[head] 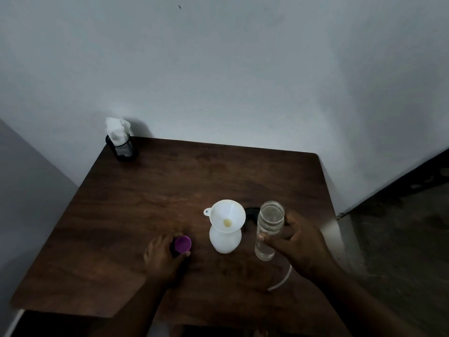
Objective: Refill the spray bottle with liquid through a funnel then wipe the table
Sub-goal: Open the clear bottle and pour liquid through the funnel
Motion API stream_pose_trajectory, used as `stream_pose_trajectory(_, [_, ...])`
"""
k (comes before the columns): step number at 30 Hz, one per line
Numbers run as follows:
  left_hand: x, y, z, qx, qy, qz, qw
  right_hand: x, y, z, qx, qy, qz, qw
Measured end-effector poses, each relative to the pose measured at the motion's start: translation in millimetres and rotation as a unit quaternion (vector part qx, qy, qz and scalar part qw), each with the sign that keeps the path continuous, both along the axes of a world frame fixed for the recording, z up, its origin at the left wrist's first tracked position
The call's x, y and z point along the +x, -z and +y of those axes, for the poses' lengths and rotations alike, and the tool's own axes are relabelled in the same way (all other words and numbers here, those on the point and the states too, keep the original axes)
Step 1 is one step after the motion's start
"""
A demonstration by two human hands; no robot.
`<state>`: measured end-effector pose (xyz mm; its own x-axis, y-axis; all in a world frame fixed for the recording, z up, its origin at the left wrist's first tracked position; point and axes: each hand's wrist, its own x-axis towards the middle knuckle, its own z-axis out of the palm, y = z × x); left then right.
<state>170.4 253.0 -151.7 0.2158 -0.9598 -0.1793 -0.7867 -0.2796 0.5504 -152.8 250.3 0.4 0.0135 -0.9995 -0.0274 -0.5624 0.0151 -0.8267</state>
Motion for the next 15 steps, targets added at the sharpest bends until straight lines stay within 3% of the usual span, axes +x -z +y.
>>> stream_pose_trajectory(4, [2.5, -3.0, -4.8, 0.059, 0.023, -0.035, 0.997, 3.7, 1.5, -1.9, 0.006, -0.004, 0.011, 1.000])
stream_pose_trajectory(6, [-4.7, -16.1, -6.5, 0.064, 0.024, -0.005, 0.998, 6.1, 1.2, -2.8, 0.003, -0.009, 0.005, 1.000])
stream_pose_trajectory(8, [-17.2, -42.4, -11.0, 0.042, 0.009, 0.122, 0.992, 8.1, 0.5, -4.1, 0.000, -0.012, -0.004, 1.000])
stream_pose_trajectory(10, [-36.2, -73.0, -16.4, -0.024, -0.041, 0.270, 0.962, 9.9, -0.5, -5.3, -0.002, -0.012, -0.011, 1.000])
stream_pose_trajectory(12, [-52.0, -101.4, -25.6, -0.068, -0.097, 0.325, 0.938, 10.6, -1.2, -6.7, -0.009, -0.015, -0.008, 1.000])
stream_pose_trajectory(15, [-62.7, -128.3, -36.4, -0.028, -0.157, 0.398, 0.904, 11.4, -2.6, -8.4, -0.022, -0.023, -0.002, 1.000])
